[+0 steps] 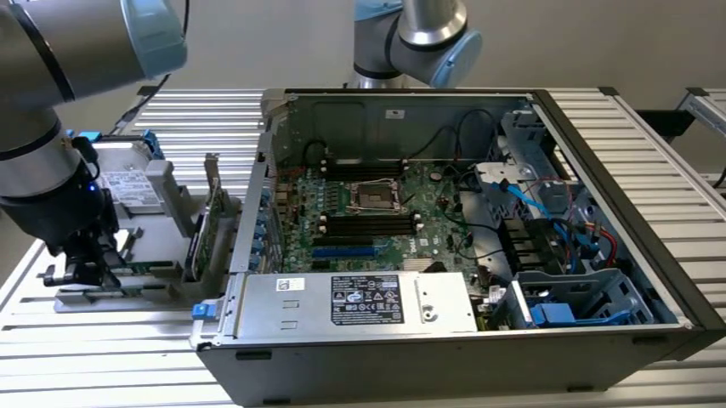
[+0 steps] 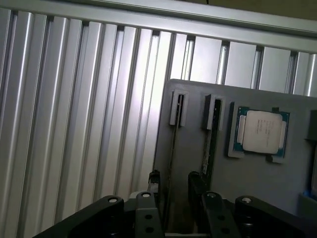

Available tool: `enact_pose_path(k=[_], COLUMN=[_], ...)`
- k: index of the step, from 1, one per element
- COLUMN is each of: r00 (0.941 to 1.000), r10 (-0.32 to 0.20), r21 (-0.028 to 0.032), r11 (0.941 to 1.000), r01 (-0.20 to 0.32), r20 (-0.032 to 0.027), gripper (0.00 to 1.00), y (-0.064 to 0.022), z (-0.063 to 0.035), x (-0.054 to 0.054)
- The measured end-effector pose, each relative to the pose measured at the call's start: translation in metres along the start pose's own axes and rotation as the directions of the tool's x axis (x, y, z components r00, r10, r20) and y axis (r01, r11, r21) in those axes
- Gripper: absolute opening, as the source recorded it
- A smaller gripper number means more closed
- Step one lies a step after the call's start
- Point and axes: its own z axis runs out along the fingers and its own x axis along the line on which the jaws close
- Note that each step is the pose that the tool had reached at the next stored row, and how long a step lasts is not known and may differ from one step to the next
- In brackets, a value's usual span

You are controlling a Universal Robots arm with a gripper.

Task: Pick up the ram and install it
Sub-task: 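Pick up the ram and move it above insertion slot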

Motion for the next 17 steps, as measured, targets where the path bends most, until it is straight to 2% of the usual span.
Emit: enact_pose_path(k=[6, 17], r00=[1.0000, 1.0000], r10=[-0.007, -0.008], r21=[-0.0001, -0.0021], r11=[1.0000, 1.0000], r01=[0.007, 0.008], r20=[-0.0004, -0.0003], gripper=[0.36, 0.36], y=[-0.0035, -0.0050], z=[0.0108, 0.0306], x=[0.001, 0.001])
